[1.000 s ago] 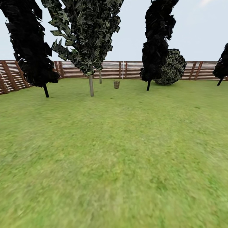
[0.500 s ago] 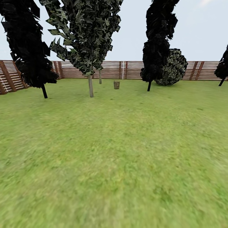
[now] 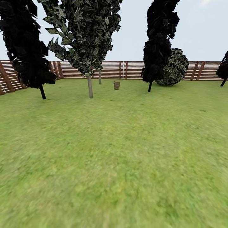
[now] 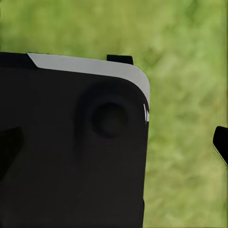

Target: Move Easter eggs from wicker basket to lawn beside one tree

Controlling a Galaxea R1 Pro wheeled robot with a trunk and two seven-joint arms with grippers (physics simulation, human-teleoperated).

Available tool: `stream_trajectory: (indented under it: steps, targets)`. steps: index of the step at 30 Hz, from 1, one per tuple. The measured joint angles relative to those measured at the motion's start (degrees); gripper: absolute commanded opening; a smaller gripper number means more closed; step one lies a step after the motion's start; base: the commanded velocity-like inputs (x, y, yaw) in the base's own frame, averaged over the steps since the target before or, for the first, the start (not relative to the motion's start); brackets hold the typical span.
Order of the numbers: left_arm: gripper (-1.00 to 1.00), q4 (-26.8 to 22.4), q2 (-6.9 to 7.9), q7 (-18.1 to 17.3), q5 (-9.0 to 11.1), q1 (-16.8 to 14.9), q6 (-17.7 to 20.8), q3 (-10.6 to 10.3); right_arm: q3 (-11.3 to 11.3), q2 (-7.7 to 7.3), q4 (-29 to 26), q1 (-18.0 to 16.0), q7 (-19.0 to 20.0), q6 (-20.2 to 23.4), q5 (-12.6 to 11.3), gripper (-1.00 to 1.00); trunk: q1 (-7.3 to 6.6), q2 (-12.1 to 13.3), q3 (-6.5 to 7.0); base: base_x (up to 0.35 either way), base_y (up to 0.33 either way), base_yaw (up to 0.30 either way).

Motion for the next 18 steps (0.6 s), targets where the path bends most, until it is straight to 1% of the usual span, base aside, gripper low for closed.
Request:
stream_trajectory:
  steps: [18]
  targets:
    - [1.00, 0.0, 0.00, 0.0, 0.0, 0.0, 0.0, 0.0, 0.0, 0.00, 0.0, 0.0, 0.0, 0.0, -0.1, 1.00, 0.00, 0.0, 0.00, 0.323, 0.000, 0.000]
